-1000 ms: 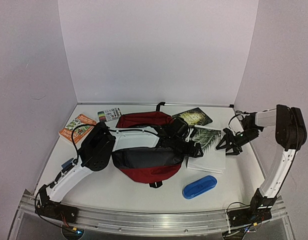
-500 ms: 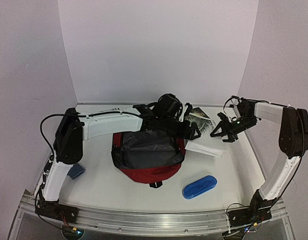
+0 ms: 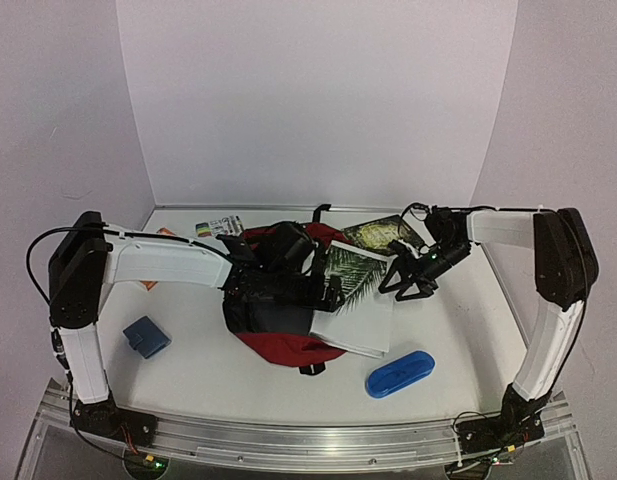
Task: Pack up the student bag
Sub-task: Pick up the book from the center of the board.
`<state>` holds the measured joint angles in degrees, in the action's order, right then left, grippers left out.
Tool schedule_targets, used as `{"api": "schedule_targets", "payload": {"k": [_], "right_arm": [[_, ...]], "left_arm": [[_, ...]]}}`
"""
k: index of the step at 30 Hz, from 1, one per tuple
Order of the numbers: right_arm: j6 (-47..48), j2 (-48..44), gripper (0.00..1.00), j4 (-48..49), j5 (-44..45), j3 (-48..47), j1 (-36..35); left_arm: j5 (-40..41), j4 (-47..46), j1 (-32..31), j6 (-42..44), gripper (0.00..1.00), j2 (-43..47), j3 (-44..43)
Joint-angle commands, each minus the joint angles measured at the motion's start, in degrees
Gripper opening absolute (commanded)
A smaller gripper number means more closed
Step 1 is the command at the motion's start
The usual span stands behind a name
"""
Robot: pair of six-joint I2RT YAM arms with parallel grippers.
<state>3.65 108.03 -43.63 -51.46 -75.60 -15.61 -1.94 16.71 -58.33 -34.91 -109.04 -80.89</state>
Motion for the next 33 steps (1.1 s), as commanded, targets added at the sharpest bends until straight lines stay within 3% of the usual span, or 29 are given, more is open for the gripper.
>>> {"api": "schedule_targets", "payload": {"k": [1,7,16,24,29,33], "right_arm": [[2.1,3.2,0.86,1.2,3.8,1.0,0.6],[2.9,6.7,0.91,1.7,3.1,1.2,0.6],[2.9,10.9,0.83,3.3,-1.3,1.1,0.6],[3.0,11.5,0.79,3.9,-4.9,1.3,0.5],[3.1,10.5,0.75,4.3,-5.9,1.9,0.5],[3.4,9.5,0.64,4.4,-7.7,2.3,0.6]], "left_arm": [[-1.1,-4.3,2.3,-4.2,1.0,5.2,5.1],[-6.2,-8.7,2.7,-5.4,1.0,4.6,8.6],[-19.8,-19.6,3.7,-6.4,0.96,-1.8,7.1],[-20.9,-18.3,3.7,-7.3,0.94,-5.7,2.1],[-22.0,-22.1,3.6,-8.0,0.83,-4.1,3.3],[-22.9,-25.9,3.3,-7.3,0.72,-1.1,5.0]]}}
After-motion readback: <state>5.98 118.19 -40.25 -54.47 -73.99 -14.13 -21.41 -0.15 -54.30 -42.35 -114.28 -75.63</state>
